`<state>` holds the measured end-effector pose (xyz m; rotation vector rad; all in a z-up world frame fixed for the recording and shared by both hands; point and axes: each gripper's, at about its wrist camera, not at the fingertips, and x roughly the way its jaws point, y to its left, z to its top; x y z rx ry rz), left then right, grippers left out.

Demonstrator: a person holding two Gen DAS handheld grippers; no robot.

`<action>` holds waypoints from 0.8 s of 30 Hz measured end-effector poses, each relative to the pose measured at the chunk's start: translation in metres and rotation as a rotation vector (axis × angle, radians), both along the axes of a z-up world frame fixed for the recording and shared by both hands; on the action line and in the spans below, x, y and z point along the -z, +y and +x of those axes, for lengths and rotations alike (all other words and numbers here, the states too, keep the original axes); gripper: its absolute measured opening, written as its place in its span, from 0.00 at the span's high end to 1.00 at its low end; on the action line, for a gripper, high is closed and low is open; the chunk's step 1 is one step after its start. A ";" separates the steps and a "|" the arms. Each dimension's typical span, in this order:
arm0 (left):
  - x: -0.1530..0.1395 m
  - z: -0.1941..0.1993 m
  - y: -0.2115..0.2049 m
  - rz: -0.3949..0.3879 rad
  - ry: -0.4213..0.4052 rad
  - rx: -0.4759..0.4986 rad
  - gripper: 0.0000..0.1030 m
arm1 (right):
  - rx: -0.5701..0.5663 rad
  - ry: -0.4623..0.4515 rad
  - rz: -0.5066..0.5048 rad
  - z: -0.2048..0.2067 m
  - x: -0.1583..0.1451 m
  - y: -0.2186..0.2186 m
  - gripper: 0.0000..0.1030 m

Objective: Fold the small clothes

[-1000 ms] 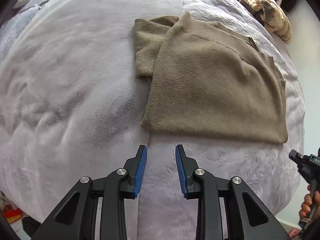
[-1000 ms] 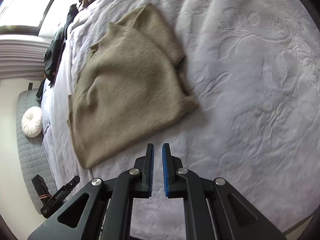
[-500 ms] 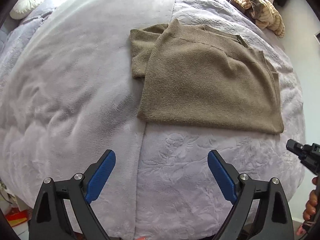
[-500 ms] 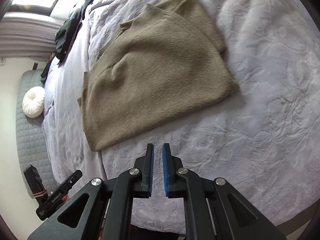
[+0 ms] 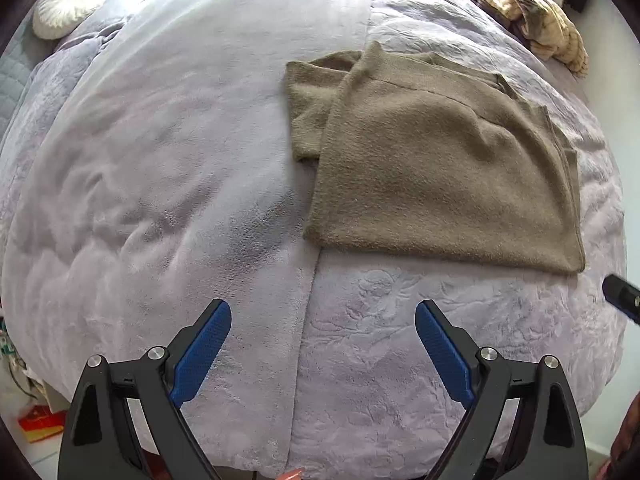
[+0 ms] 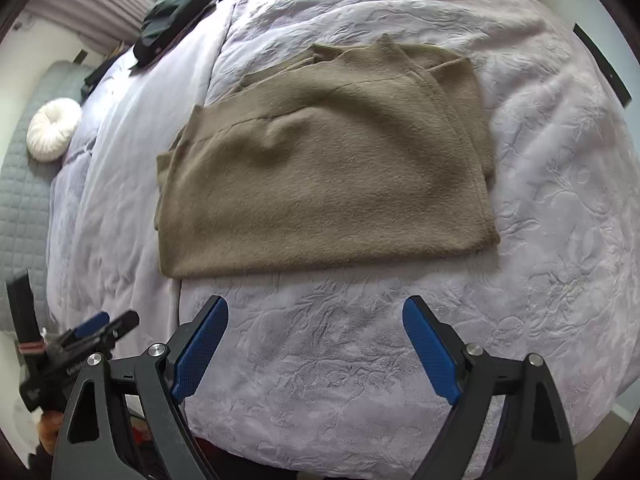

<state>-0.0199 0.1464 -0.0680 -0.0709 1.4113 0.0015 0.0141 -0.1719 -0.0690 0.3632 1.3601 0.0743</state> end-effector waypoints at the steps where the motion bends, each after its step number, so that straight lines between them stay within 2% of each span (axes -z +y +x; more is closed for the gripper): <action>1: 0.001 0.000 0.001 -0.007 0.003 0.000 0.09 | -0.002 0.003 -0.002 -0.001 0.000 0.002 0.11; 5: 0.006 0.001 0.002 -0.017 0.021 0.021 0.09 | 0.005 0.022 0.000 -0.005 0.002 0.007 0.11; 20: 0.020 0.003 0.024 -0.075 0.046 -0.010 0.09 | 0.025 0.087 0.022 -0.007 0.015 0.027 0.11; 24: 0.026 0.006 0.033 -0.086 0.055 -0.019 0.09 | 0.032 0.088 0.037 -0.006 0.019 0.033 0.00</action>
